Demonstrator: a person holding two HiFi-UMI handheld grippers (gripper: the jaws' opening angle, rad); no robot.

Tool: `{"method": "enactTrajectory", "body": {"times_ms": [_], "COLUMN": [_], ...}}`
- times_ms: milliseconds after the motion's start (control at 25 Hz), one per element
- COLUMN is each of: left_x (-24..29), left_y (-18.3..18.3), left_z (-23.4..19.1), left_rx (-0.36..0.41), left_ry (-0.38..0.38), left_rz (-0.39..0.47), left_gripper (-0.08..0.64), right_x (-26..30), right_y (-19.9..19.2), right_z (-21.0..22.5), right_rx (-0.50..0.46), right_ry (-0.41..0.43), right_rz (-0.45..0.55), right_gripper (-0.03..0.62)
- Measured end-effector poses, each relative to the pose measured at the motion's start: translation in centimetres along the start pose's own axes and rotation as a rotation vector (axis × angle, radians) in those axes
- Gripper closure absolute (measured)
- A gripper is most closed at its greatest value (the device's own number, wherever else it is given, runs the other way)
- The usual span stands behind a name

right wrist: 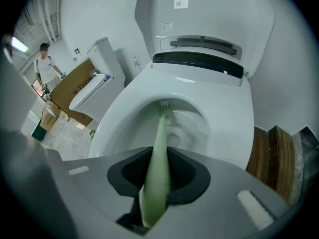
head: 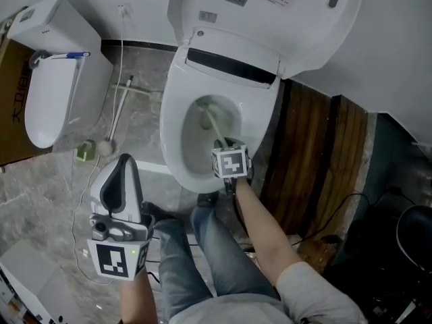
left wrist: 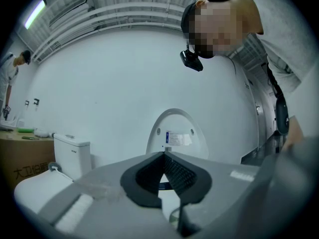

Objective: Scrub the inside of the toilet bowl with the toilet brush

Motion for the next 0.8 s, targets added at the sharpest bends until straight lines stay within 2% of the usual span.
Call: {"method": "enactTrajectory", "body": {"times_ms": [160, 320, 560, 800], "left_x": [-0.1, -0.2, -0.6, -0.8], "left_y": [0.0, 0.1, 0.1, 0.3], "left_z": [0.1, 0.1, 0.1, 0.8], "left_rx": [-0.001, -0.004, 0.018, -0.03], "left_ry": [-0.001, -0.003, 0.007, -0.035], "left_rz": [-0.006, 0.0, -0.014, 0.021], "left_gripper": [0.56, 0.56, 0.56, 0.56], "right_x": [0.0, 1.1, -0.7, -1.6], "right_y": [0.3, -1.1, -2.5, -4.7], "right_z": [-1.4, -1.4, -2.4, -3.5], "right_rx": [-0.056, -0.104, -0.121, -0.168], "right_ry": [0.035, 0.049, 0.086, 0.13], "right_rz": [-0.016, -0.021, -0.078, -0.119], "right_gripper": [0.508, 0.508, 0.508, 0.508]}}
Point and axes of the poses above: the fingertips, and each gripper's own axes: x forward along the fingers, z to its right, y out of its top, the point moved 9 cm from there along -x, backward along the fingers, and after that the axes turned 3 degrees about y, right-handed, at the moved point
